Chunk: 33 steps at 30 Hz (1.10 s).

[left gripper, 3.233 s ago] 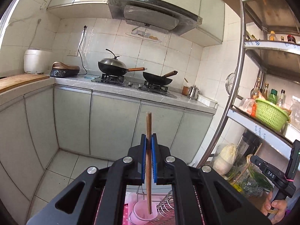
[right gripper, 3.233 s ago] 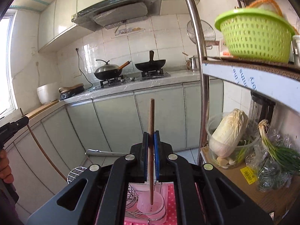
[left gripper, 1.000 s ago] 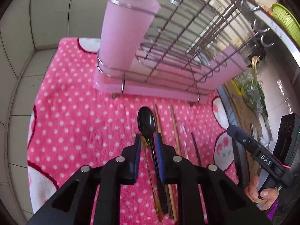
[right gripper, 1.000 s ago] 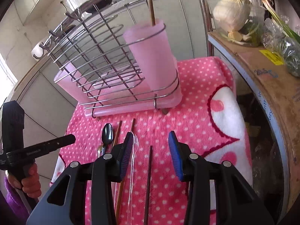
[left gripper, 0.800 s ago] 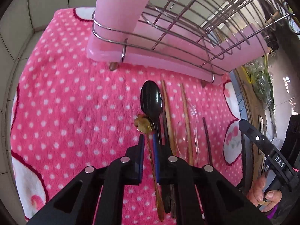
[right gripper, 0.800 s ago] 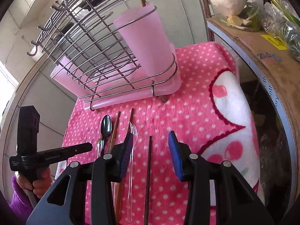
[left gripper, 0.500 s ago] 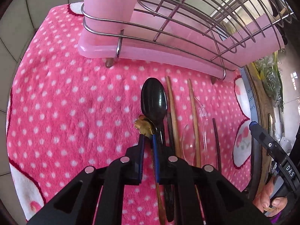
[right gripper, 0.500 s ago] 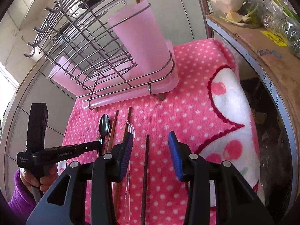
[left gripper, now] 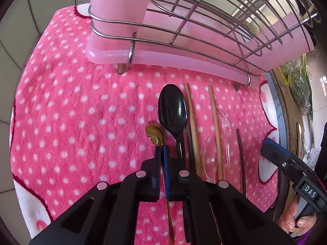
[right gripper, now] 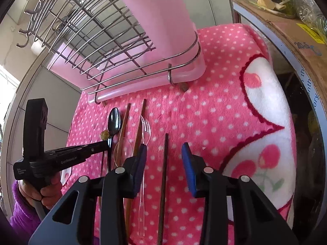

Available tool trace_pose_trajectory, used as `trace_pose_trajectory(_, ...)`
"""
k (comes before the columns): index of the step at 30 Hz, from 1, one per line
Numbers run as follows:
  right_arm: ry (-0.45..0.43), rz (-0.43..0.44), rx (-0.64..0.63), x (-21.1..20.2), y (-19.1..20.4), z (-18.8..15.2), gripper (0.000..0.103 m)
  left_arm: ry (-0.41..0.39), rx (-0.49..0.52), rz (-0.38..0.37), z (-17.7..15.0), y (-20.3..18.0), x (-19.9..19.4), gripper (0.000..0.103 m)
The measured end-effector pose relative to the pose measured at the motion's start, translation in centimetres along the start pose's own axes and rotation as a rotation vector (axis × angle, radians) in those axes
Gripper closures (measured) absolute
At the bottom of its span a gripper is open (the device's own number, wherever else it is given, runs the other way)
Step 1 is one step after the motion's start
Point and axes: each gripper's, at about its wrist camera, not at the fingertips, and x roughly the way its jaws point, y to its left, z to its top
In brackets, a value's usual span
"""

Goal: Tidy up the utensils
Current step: 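Grasp the small gold spoon with the left tool while the right tool grasps a dark chopstick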

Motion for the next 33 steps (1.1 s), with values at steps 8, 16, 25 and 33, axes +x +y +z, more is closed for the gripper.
trace_pose_trajectory(8, 0.050, -0.009, -0.003, 1.1, 0.1, 0.3, 0.076, -0.060, -0.019, 0.001, 0.2, 1.3, -1.9, 0.103)
trace_pose_trajectory(16, 0.123, -0.079, -0.022, 3.3, 1.0, 1.1, 0.082, -0.096, -0.030, -0.033, -0.4, 2.3, -3.3, 0.103)
trace_pose_trajectory(25, 0.152, -0.184, -0.098, 6.1, 3.7, 1.0, 0.085, -0.117, -0.022, -0.054, -1.0, 4.0, -5.4, 0.103)
trace_pose_trajectory(33, 0.102, -0.184, -0.090, 6.4, 3.9, 0.5, 0.098, -0.138, -0.021, -0.053, -1.3, 4.8, -6.4, 0.103)
